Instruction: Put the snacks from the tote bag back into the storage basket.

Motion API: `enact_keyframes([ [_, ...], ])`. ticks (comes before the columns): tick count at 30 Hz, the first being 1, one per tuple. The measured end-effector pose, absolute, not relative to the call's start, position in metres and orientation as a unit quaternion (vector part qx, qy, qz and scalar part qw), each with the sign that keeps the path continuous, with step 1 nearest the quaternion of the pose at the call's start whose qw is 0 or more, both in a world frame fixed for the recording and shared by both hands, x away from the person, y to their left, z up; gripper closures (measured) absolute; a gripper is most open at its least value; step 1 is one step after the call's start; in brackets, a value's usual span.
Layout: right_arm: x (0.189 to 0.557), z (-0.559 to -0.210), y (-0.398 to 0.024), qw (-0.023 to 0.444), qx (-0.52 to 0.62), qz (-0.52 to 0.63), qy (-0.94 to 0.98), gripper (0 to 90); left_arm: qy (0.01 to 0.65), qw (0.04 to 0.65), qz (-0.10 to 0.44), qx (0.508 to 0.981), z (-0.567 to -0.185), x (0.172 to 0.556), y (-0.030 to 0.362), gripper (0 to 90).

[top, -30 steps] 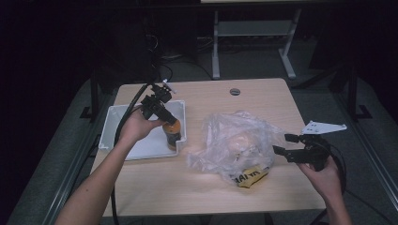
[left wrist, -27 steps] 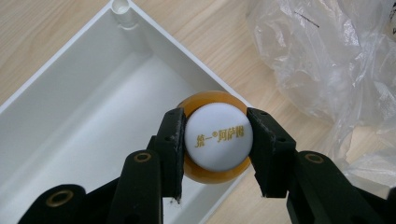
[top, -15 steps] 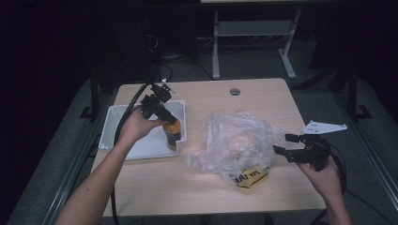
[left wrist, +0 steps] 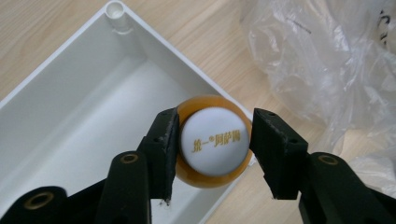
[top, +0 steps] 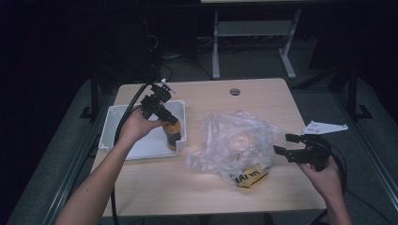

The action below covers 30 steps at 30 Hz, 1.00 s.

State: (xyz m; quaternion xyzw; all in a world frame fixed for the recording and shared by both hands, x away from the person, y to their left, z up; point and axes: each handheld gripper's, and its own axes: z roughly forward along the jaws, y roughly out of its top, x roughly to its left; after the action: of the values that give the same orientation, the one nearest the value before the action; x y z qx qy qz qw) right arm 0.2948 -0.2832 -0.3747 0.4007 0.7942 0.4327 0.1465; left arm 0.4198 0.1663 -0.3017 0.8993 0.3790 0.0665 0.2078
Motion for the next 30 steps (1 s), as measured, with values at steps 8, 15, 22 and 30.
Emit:
enact_keyframes([
  [8,0.295,-0.375,-0.286,0.146,0.405,0.433,0.792,28.7,0.373,0.221,0.068,0.899,-0.297,0.417,0.170,46.2],
  [15,0.295,-0.376,-0.285,0.146,0.405,0.432,0.793,28.6,0.375,0.236,0.073,0.893,-0.291,0.415,0.177,43.3],
  [22,0.295,-0.376,-0.286,0.145,0.407,0.432,0.792,28.4,0.377,0.250,0.068,0.889,-0.290,0.413,0.184,40.1],
  [30,0.296,-0.377,-0.289,0.146,0.409,0.432,0.791,28.4,0.376,0.260,0.070,0.887,-0.290,0.407,0.190,39.1],
])
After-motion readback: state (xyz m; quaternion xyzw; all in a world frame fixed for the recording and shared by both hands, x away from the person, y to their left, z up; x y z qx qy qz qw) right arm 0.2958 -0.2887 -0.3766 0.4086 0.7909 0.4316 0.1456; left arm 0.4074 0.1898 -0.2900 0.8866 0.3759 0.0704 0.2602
